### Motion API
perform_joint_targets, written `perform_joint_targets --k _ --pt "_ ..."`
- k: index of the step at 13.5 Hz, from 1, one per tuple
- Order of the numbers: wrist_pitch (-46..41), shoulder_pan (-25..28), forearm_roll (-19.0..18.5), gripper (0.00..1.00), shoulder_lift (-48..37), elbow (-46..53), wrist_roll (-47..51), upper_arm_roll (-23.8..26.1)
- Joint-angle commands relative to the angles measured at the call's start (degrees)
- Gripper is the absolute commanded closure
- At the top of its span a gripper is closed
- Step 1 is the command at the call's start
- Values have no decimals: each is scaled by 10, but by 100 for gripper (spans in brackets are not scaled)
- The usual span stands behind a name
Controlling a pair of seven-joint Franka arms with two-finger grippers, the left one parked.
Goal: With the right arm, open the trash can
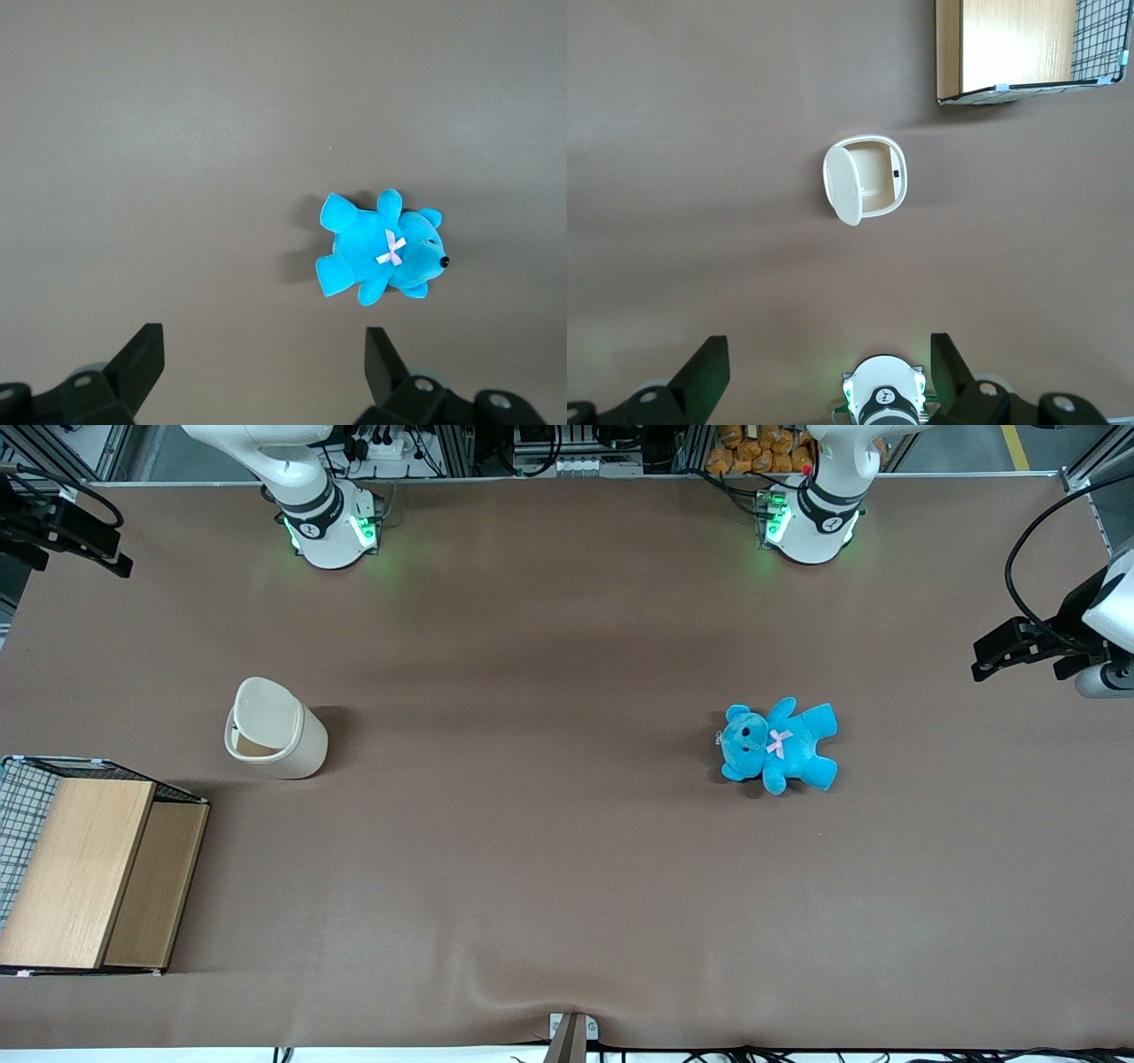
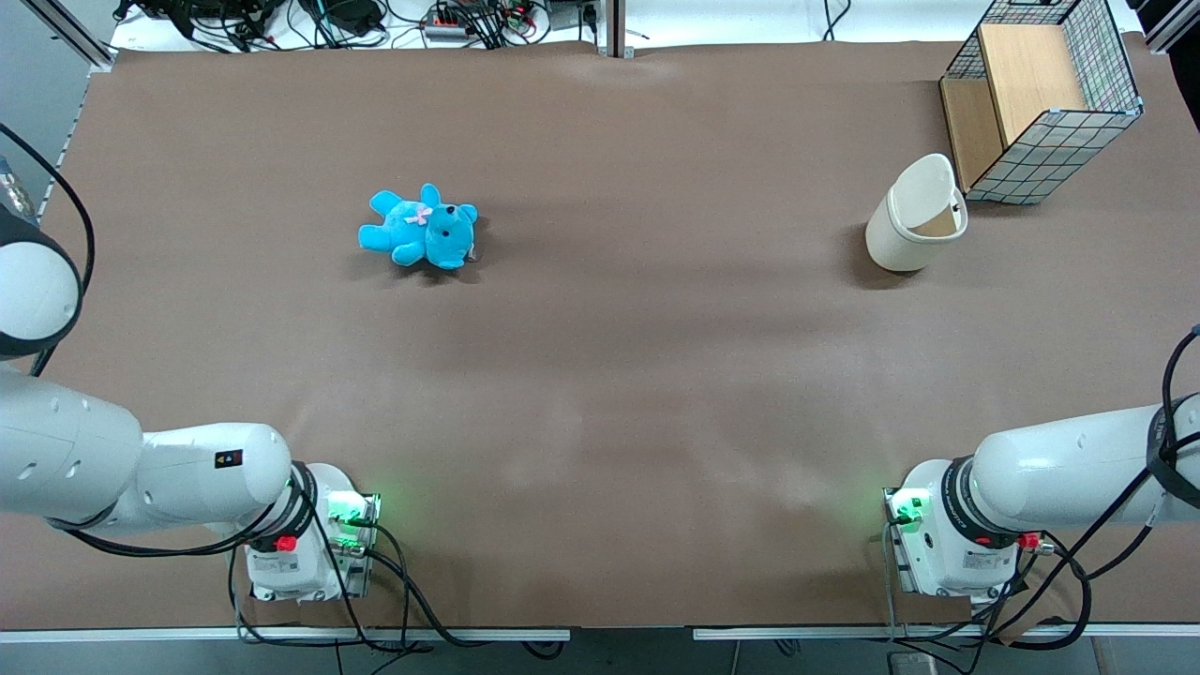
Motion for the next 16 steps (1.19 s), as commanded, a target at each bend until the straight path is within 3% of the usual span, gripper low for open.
perform_joint_targets --k 1,16 --pt "-5 -6 -7 0 5 1 1 -6" --pt "4 -11 -9 0 5 -12 1 -6"
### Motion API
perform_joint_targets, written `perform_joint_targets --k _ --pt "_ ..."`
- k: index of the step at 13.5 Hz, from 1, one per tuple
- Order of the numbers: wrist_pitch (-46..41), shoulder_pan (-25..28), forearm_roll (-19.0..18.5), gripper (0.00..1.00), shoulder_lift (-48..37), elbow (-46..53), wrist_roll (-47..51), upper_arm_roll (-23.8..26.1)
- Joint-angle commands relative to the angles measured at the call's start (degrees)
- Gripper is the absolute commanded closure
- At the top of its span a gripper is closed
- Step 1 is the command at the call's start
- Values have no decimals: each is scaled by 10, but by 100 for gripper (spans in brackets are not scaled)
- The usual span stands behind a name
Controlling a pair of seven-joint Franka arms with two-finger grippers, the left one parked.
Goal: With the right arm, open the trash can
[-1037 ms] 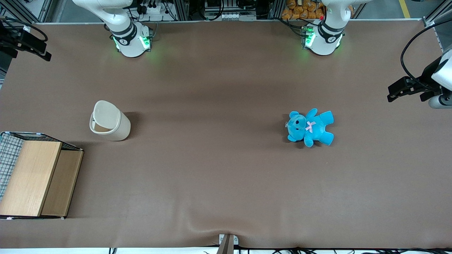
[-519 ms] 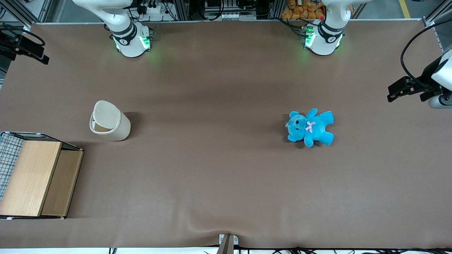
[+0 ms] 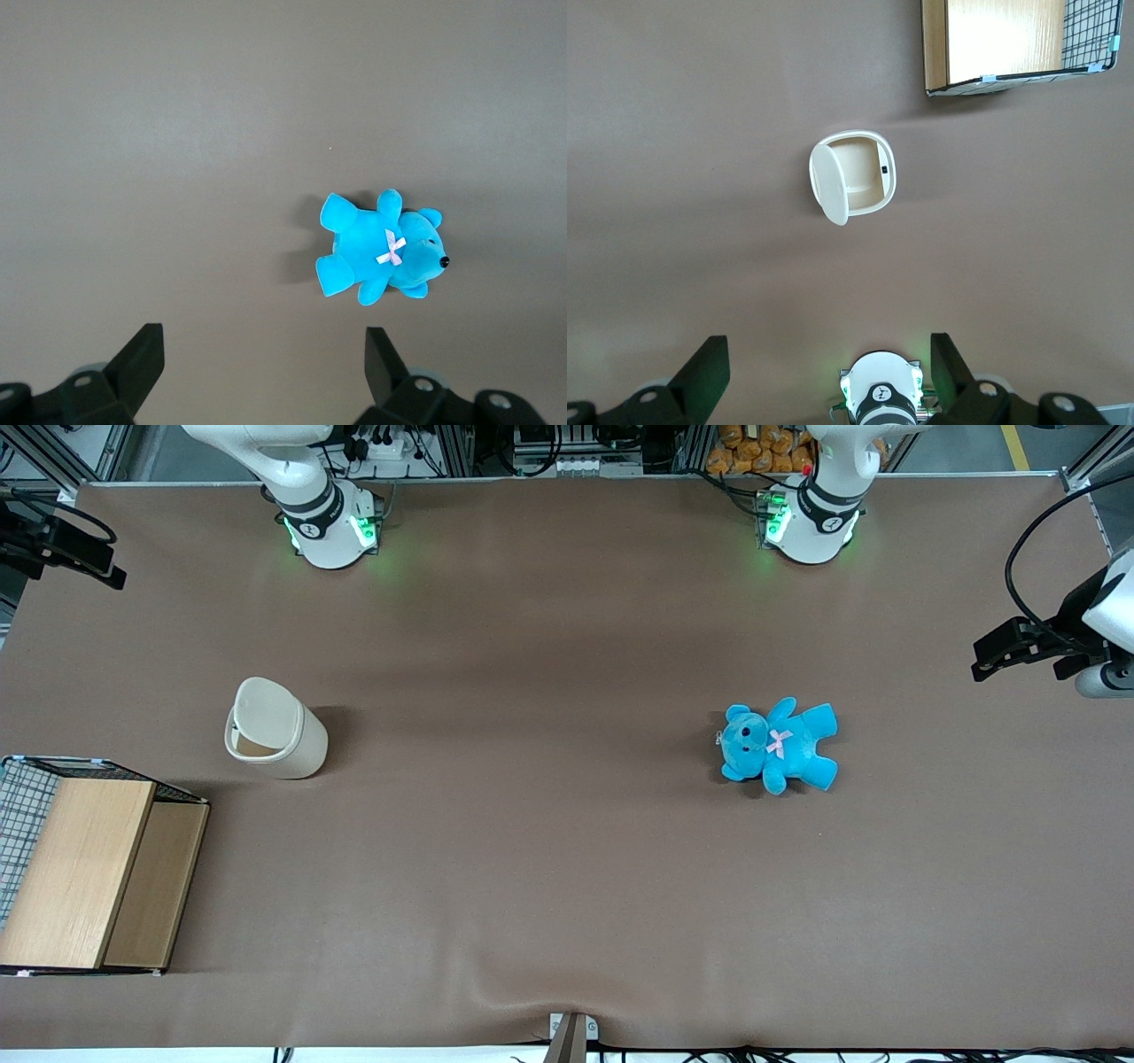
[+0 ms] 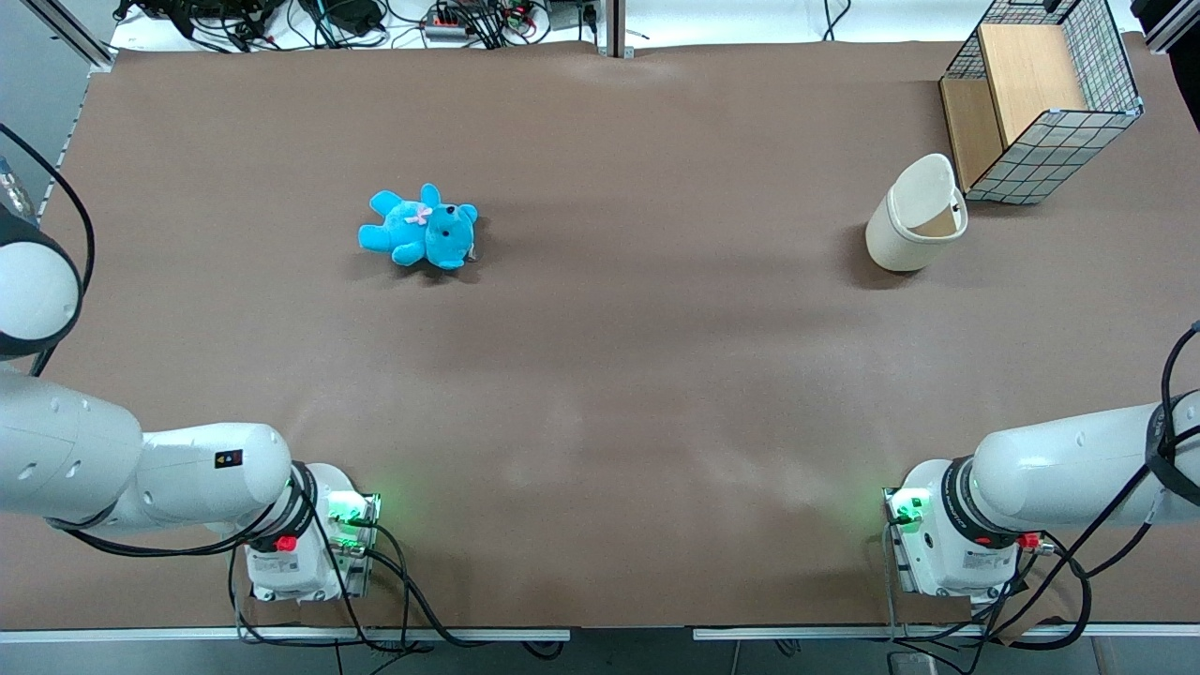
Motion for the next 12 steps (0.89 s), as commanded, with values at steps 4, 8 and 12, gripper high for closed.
perform_joint_targets --k 4,8,12 --pt "2 -4 -7 0 -4 -3 1 3" --pt "2 -4 -7 0 -4 -3 1 3" --pt "1 -3 -8 0 0 -3 1 3"
